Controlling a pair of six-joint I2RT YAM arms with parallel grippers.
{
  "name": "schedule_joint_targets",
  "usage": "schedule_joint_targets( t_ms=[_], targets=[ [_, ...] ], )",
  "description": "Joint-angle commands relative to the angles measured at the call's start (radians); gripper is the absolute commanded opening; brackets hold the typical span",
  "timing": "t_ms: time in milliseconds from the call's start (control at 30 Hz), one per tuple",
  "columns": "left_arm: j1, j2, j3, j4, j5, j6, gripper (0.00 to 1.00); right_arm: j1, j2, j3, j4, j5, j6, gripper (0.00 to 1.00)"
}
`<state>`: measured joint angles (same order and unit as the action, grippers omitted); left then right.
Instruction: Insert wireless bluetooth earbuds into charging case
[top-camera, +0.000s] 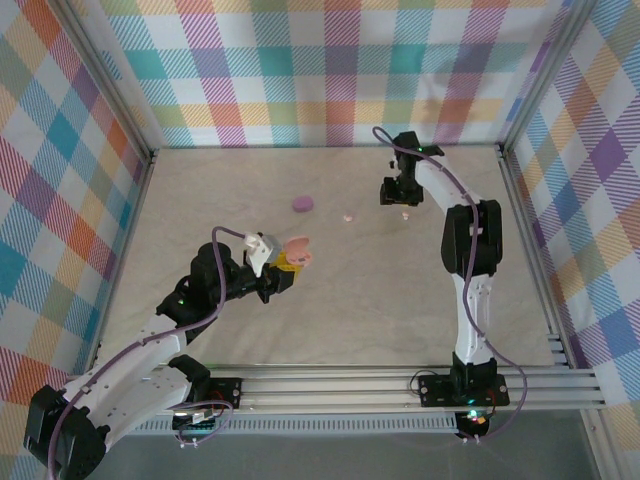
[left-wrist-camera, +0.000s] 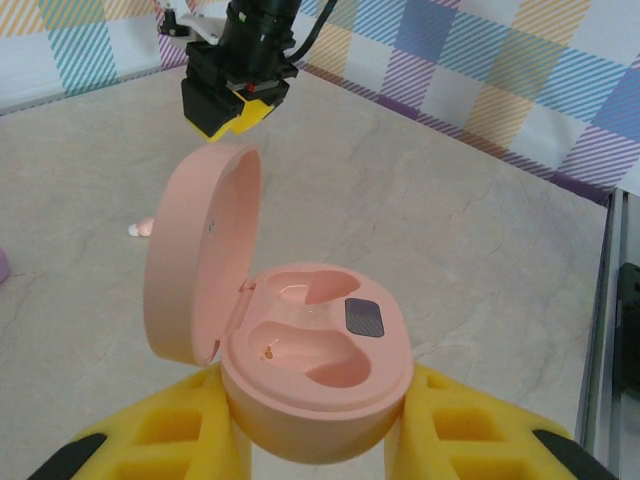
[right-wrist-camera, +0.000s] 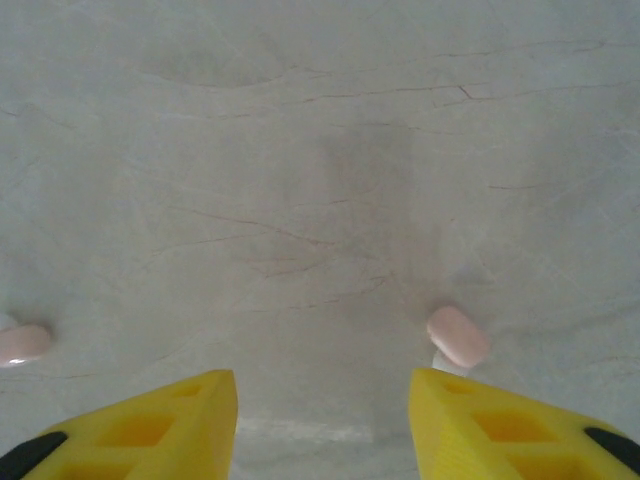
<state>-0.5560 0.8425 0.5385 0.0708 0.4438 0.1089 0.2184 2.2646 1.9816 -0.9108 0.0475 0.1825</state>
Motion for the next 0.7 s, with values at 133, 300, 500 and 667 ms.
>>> schedule_joint_targets(
  t_ms=[133, 300, 500, 667],
  targets=[
    [0.002, 0.016, 0.003, 0.014, 0.019, 0.02, 0.16, -0.051, 0.091, 0.091, -0.073, -0.022, -0.032, 0.51],
    [0.002, 0.03, 0.006, 0.024, 0.024, 0.02, 0.16, -0.058, 0.122, 0.091, -0.069, -0.009, -0.042, 0.51],
    [0.002, 0.029, 0.009, 0.014, 0.026, 0.021, 0.16, -0.059, 0.154, 0.109, -0.086, -0.04, -0.056, 0.46],
    [0.002, 0.012, 0.007, 0.0, 0.014, 0.021, 0.16, -0.057, 0.101, 0.01, -0.055, -0.079, -0.04, 0.4]
  ],
)
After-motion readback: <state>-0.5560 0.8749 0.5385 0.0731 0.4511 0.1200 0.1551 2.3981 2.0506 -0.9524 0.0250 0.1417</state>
